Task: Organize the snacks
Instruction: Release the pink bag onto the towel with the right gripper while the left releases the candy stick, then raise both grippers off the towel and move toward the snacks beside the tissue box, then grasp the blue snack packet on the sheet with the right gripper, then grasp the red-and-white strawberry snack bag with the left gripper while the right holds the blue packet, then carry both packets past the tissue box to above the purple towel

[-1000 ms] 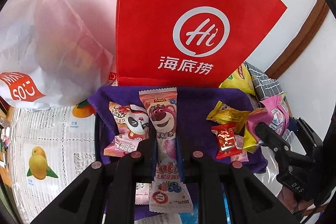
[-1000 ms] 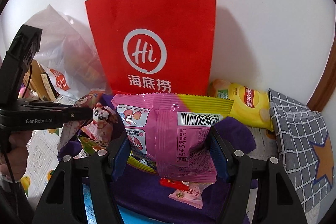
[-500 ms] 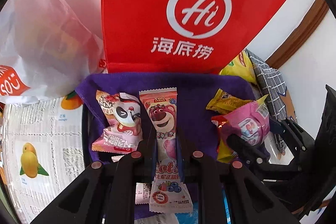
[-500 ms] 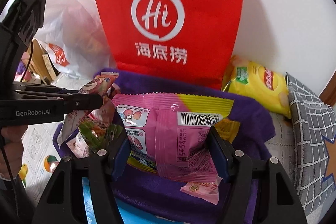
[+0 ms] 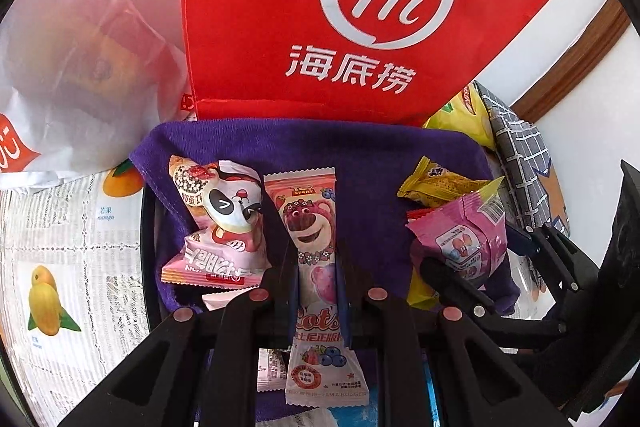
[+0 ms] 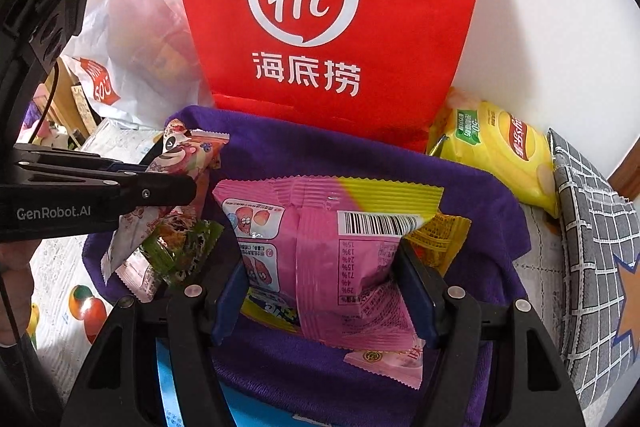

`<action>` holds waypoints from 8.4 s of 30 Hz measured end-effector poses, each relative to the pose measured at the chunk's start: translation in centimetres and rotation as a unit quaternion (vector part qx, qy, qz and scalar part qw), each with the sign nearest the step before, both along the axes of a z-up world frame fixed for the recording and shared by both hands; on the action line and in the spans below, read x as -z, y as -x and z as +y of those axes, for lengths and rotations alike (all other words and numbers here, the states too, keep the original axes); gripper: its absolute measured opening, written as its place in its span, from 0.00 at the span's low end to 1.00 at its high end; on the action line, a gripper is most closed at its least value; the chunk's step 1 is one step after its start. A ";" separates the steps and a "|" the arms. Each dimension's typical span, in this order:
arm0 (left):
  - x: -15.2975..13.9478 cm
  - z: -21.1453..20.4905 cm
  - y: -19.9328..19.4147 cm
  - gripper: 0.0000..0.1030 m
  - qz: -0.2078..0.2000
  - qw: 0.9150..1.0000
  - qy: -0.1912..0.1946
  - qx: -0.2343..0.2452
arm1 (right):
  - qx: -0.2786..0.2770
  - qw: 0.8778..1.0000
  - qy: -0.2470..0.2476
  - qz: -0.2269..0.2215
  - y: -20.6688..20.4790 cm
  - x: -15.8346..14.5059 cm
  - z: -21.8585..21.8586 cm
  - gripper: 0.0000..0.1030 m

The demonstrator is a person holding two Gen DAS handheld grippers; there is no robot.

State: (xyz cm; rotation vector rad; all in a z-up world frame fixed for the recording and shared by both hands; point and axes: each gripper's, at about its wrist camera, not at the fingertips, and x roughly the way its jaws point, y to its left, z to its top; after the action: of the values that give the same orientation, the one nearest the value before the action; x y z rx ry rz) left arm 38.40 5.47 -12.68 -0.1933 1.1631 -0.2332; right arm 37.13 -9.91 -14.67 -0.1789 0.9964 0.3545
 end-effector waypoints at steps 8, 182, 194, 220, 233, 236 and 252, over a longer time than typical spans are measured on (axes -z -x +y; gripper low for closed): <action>0.4 0.1 -0.2 0.16 0.005 1.000 0.000 0.001 | -0.005 1.000 0.010 0.008 -0.1 0.5 0.4 0.69; 1.9 -5.5 24.2 0.29 -0.006 0.998 -0.049 0.038 | 0.096 0.995 -0.010 0.002 24.1 -1.0 -8.4 0.45; -1.1 -4.3 24.1 0.29 -0.029 0.999 -0.020 0.039 | 0.090 0.995 -0.015 -0.030 23.0 -3.8 -8.0 0.45; -8.2 -1.2 20.0 0.29 -0.106 0.994 -0.016 -0.008 | 0.057 0.992 -0.022 -0.109 16.8 -11.8 -6.9 0.45; -8.9 0.9 17.4 0.29 -0.114 0.993 -0.018 -0.028 | 0.032 0.992 -0.015 -0.124 13.0 -13.3 -4.5 0.45; -9.0 1.2 16.6 0.29 -0.117 0.993 -0.015 -0.029 | 0.023 0.993 -0.028 -0.115 12.2 -13.3 -4.2 0.45; -9.4 1.1 12.1 0.29 -0.122 0.992 -0.014 -0.016 | 0.027 0.991 -0.064 -0.112 8.6 -13.5 -3.9 0.45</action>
State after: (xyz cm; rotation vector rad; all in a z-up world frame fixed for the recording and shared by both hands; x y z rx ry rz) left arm 26.33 6.56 -3.28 -0.1534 0.9186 -0.2066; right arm 28.56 -13.81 -1.13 -0.0733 0.7527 0.3401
